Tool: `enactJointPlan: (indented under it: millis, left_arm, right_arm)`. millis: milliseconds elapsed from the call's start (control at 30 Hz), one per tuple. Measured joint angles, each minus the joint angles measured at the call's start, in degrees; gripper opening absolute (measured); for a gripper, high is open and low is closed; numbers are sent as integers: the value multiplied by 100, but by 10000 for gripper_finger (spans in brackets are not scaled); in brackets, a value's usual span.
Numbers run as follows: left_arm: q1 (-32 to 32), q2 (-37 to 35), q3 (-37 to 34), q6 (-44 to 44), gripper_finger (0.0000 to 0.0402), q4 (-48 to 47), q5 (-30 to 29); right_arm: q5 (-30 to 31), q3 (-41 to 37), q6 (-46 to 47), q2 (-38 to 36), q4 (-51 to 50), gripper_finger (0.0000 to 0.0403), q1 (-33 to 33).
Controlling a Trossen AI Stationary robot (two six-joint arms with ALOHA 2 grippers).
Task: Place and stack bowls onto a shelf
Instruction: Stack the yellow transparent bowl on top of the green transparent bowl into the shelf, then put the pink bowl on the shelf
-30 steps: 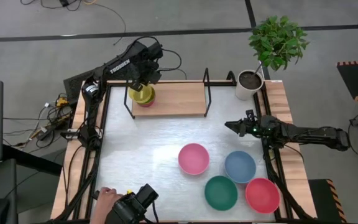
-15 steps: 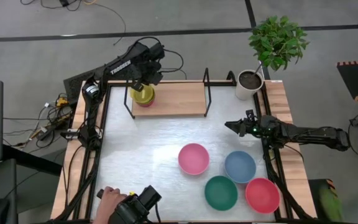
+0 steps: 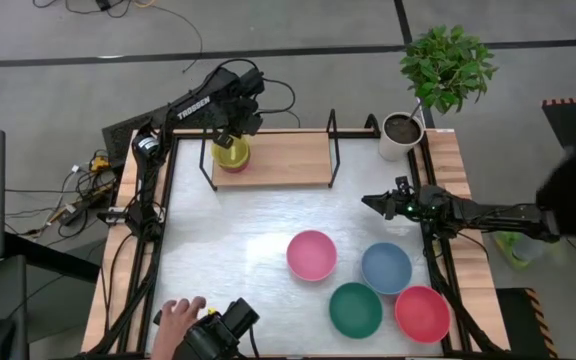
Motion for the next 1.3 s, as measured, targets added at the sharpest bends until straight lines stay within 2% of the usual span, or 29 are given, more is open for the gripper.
enactJointPlan:
  millis: [567,800,967,1100,1200,1300]
  left_arm:
    - [1,0,2,-33,150,258,-33]
    - [-76,-26,2,-1033,166,313,-849]
    - [-380,-90,227,-1487,167,-138,-778]
    - [-795,-301,631,-1905,167,-150,-732]
    - [-1122,-382,1101,-2682,167,-179,-568]
    - [-1485,-457,1586,-4048,167,-292,-194]
  right_arm:
    - [-2,0,2,0,0,203,2]
    - [-2,0,0,-2,0,203,2]
    - [-81,-1,81,-2,17,203,2]
    - [-236,-7,48,-2,110,203,2]
    - [-236,-7,46,-2,122,203,2]
    - [-236,-7,44,-2,136,203,15]
